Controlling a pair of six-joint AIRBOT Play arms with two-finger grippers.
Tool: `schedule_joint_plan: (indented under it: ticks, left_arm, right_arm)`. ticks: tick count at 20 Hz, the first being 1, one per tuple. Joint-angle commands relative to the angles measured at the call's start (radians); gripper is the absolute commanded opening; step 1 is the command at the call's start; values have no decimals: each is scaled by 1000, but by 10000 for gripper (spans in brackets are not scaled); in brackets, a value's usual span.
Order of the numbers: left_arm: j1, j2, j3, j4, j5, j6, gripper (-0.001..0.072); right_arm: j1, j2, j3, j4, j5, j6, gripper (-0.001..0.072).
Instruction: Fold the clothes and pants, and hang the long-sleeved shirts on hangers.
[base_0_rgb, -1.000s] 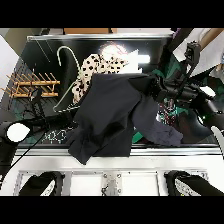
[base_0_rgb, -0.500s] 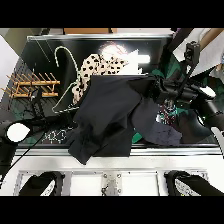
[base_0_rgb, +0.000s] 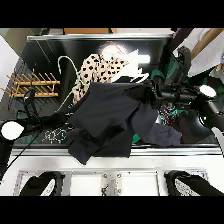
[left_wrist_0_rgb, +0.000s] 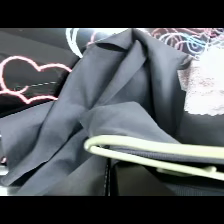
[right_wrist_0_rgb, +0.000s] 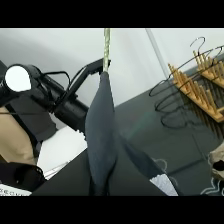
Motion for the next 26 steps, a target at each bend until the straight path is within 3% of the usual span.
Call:
schedule_joint_plan:
  ticks: [1, 15, 19, 26]
  left_arm:
    - [42, 1, 1, 5, -22, 33, 12]
    - [124, 1, 2, 4, -47, 86, 11]
    - [79, 0, 100, -5, -76, 91, 10]
    - [-143, -26, 416, 91, -203, 53, 10]
  right_arm:
    - [0, 1, 0, -69, -6, -10, 10]
    - [-93, 2, -1, -188, 77, -27, 10]
    - [-93, 1, -29, -185, 80, -104, 10]
    - [-93, 0, -260, 103, 65, -311, 10]
